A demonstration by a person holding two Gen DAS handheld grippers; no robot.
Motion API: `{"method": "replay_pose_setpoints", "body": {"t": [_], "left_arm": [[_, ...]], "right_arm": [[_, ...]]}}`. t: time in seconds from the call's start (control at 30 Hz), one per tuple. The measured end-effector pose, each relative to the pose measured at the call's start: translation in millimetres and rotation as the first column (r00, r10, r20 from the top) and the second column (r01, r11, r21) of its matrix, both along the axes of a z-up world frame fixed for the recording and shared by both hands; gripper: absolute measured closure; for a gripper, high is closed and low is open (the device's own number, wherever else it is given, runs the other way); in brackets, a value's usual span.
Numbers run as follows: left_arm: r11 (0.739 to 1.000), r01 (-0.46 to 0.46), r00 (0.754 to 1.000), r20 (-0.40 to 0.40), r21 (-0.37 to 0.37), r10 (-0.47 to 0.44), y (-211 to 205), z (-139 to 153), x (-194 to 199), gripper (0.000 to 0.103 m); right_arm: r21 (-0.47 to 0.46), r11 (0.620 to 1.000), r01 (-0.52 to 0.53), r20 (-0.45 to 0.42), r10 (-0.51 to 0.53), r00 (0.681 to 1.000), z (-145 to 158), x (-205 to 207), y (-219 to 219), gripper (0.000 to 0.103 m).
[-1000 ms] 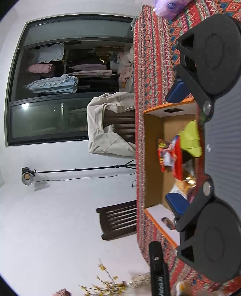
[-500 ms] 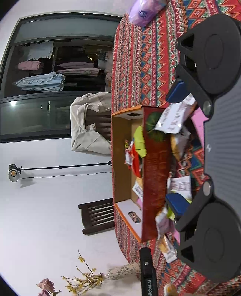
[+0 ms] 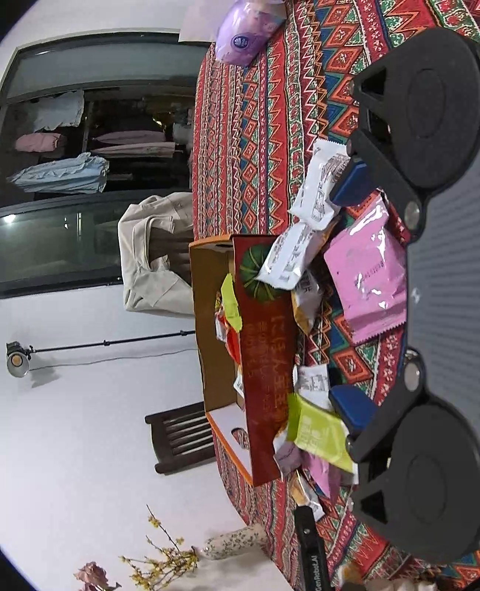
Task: Organize snacks
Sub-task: 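Return both tools to the pile and grasp the pink bag with the right tool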
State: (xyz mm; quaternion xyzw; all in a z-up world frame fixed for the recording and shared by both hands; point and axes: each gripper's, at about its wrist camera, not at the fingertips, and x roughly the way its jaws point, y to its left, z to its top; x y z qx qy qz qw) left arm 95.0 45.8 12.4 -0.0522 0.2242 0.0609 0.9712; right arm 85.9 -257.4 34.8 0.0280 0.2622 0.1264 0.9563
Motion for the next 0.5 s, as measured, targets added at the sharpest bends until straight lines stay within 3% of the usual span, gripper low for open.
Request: {"method": "replay_pose_setpoints", "body": {"t": [0.23,0.33,0.5], "left_arm": [[1.0,0.01,1.0,-0.004,-0.021,-0.01,2,-4,2,0.0],[1.0,0.013,1.0,-0.008,-0.022,-0.013,2,-5,2,0.0],[1.0,0.02,1.0,-0.017,-0.02,-0.021,0,-6,3,0.0]], "right_arm": [[-0.065,0.998,-0.009,-0.036,0.007,0.999,-10,15,4,0.0],[-0.102,0.995,-0.019,-0.106,0.008,0.994,-18,30,6,0.0],[-0.073,0.997,-0.033,-0.207,0.017,0.978,-33,52,1,0.003]]}}
